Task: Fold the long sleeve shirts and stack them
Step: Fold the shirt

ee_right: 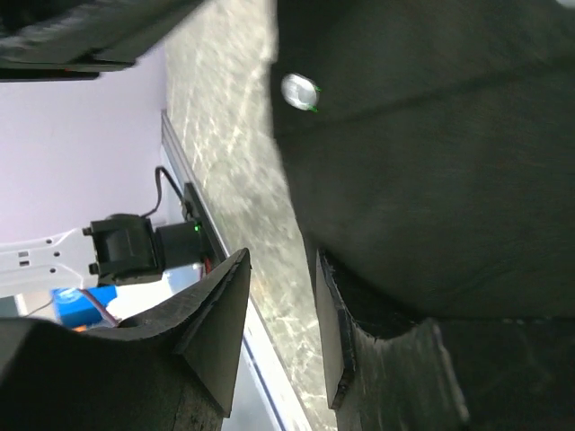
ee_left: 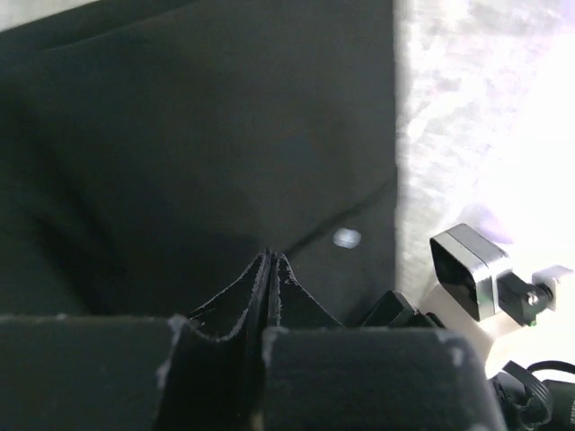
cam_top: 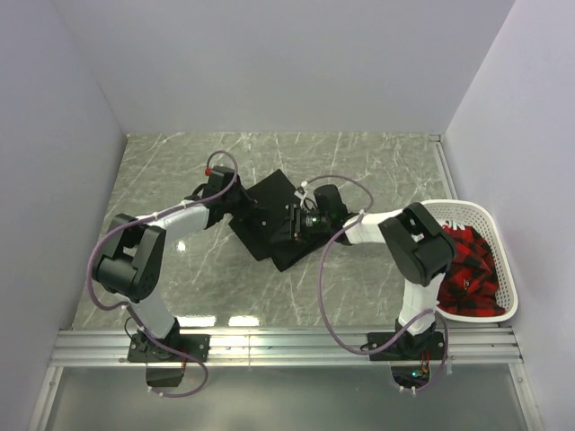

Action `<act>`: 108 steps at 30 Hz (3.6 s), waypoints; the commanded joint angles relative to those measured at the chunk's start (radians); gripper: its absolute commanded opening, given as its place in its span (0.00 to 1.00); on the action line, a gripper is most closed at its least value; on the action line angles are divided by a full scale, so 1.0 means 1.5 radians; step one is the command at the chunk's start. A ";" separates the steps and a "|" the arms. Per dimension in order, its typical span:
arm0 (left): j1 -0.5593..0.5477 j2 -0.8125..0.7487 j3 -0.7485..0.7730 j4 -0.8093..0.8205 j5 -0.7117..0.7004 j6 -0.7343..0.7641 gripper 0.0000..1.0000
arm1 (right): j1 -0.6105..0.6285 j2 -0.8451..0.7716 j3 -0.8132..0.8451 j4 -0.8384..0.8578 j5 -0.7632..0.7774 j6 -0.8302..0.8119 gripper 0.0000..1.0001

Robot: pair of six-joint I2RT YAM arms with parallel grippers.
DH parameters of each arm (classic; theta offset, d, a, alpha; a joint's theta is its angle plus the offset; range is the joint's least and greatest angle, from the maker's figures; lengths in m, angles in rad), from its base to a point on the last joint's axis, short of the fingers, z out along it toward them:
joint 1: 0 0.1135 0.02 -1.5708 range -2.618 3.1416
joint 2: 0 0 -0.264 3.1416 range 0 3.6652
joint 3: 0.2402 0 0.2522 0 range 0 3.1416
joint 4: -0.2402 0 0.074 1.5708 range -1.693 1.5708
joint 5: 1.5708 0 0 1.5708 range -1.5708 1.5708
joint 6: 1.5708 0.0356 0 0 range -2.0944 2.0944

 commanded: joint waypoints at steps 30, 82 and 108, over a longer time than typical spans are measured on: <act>0.063 -0.117 -0.058 -0.039 -0.106 0.073 0.12 | -0.042 -0.088 0.079 -0.181 -0.034 -0.105 0.44; 0.019 -0.034 -0.048 0.055 0.002 0.033 0.05 | -0.127 0.074 0.157 0.195 -0.004 0.129 0.42; 0.020 0.007 -0.197 0.113 0.014 -0.021 0.01 | -0.115 0.200 0.281 0.221 0.050 0.196 0.42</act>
